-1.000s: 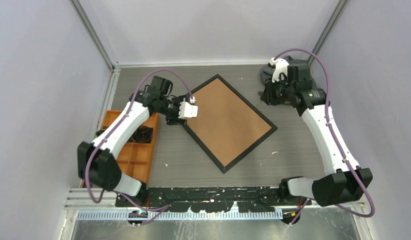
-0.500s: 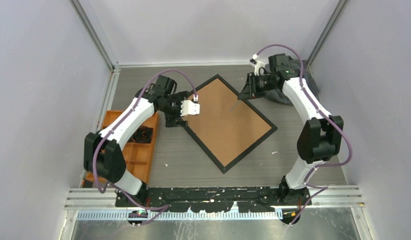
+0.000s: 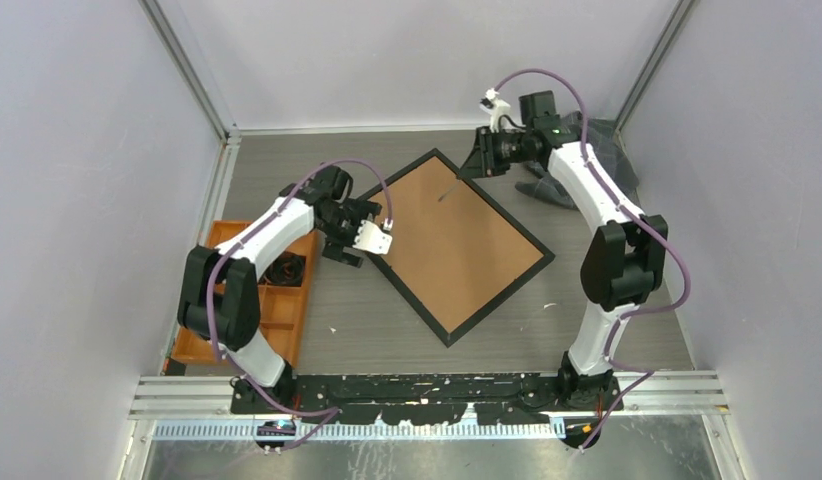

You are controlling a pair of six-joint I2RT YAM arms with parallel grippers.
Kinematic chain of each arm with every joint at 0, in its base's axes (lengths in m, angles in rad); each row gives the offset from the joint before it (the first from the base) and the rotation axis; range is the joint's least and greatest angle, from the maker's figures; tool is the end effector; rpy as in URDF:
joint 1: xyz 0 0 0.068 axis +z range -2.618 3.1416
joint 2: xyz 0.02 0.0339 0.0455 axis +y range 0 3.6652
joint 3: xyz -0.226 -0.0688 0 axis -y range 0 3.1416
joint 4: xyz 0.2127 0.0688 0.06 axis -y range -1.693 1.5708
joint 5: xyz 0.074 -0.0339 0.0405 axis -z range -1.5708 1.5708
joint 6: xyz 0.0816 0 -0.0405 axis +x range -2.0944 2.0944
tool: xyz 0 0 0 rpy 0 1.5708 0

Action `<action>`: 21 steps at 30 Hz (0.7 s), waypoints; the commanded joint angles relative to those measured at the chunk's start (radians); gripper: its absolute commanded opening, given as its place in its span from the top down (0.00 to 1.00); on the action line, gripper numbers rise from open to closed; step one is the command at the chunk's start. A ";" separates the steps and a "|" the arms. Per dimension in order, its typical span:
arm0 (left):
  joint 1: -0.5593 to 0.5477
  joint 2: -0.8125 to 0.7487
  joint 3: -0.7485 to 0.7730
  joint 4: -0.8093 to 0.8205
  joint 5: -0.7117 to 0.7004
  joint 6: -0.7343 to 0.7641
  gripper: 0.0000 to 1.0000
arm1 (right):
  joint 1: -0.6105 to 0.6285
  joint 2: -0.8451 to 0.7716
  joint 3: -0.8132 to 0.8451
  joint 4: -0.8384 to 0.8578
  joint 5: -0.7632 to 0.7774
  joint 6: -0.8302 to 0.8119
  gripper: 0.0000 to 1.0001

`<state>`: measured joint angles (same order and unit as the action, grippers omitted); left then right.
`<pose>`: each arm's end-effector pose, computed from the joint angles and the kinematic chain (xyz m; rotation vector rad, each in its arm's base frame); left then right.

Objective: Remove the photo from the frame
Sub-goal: Release the photo frame item from the photo frame.

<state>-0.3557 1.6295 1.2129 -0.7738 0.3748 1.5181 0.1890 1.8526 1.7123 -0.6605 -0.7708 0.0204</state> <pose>0.2781 -0.1352 0.1687 2.1669 1.4742 -0.1383 0.3764 0.1299 0.2651 -0.5627 2.2293 1.0114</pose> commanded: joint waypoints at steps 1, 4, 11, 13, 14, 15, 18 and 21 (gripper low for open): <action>0.070 0.039 0.054 0.047 0.128 0.206 0.04 | 0.102 0.032 0.044 0.052 -0.050 -0.015 0.99; 0.097 0.119 0.132 0.023 0.154 0.184 0.13 | 0.160 0.082 0.041 0.085 -0.042 -0.011 0.99; 0.116 0.190 0.132 0.027 0.194 0.308 0.19 | 0.223 0.153 0.045 0.141 -0.037 0.029 0.99; 0.116 0.192 0.103 0.059 0.199 0.326 0.19 | 0.234 0.153 0.009 0.173 -0.028 0.028 0.99; 0.116 0.196 0.102 0.063 0.213 0.330 0.19 | 0.238 0.156 -0.002 0.191 -0.023 0.039 0.99; 0.116 0.201 0.107 0.059 0.223 0.329 0.20 | 0.239 0.161 -0.016 0.217 -0.022 0.056 0.99; 0.116 0.225 0.136 -0.003 0.262 0.365 0.28 | 0.242 0.185 -0.034 0.256 -0.018 0.072 0.99; 0.107 0.231 0.129 -0.043 0.281 0.412 0.34 | 0.257 0.197 -0.025 0.214 -0.027 0.028 0.99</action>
<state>-0.2401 1.8462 1.3251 -0.7555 0.5758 1.8450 0.4282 2.0460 1.6810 -0.4828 -0.7876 0.0692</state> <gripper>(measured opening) 0.676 0.254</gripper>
